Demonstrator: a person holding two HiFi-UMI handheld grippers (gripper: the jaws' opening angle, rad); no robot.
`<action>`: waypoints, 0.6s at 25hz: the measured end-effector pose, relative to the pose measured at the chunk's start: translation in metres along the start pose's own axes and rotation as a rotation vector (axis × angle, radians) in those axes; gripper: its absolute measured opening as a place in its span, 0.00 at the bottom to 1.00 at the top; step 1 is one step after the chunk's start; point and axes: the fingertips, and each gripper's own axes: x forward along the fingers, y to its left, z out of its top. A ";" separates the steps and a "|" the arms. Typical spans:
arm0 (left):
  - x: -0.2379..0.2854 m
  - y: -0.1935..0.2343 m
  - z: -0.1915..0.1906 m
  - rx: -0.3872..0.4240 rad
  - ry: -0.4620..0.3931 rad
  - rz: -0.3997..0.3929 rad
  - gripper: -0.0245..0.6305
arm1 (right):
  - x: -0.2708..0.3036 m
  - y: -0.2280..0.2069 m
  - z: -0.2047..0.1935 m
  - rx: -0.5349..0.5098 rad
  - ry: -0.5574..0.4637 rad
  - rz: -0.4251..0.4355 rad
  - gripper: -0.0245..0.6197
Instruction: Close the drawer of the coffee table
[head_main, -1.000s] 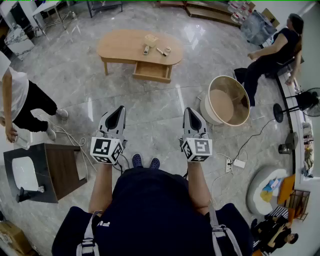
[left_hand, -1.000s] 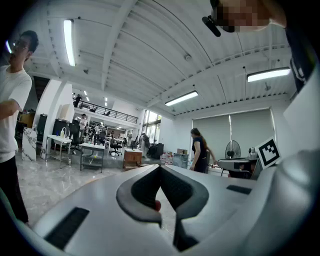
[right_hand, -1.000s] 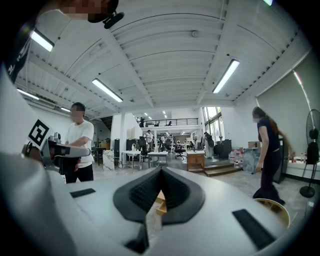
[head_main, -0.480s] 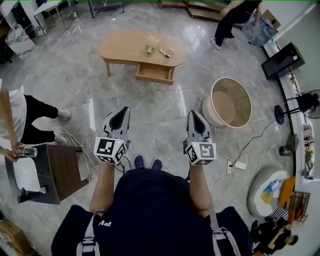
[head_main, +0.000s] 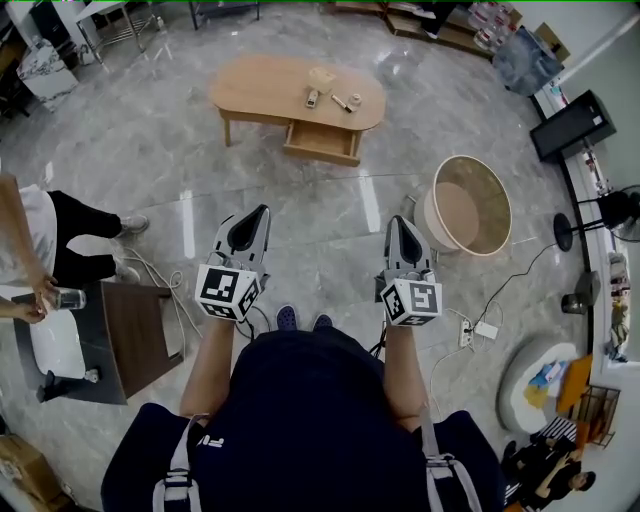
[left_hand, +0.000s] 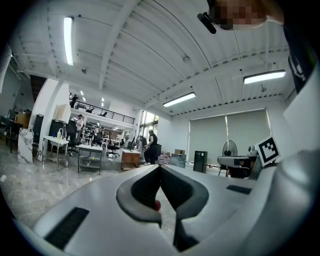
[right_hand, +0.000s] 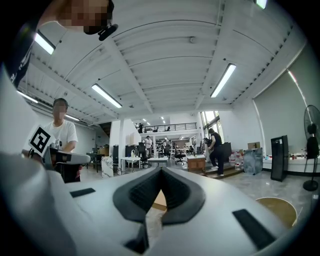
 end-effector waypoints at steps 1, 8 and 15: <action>-0.004 0.006 -0.001 0.001 -0.001 0.000 0.08 | 0.000 0.005 -0.001 0.000 -0.001 -0.008 0.08; -0.014 0.020 -0.005 -0.002 0.002 -0.014 0.08 | 0.000 0.021 -0.005 -0.012 -0.002 -0.026 0.08; -0.007 0.023 -0.005 -0.003 -0.001 -0.036 0.08 | 0.002 0.020 -0.009 -0.007 0.002 -0.046 0.08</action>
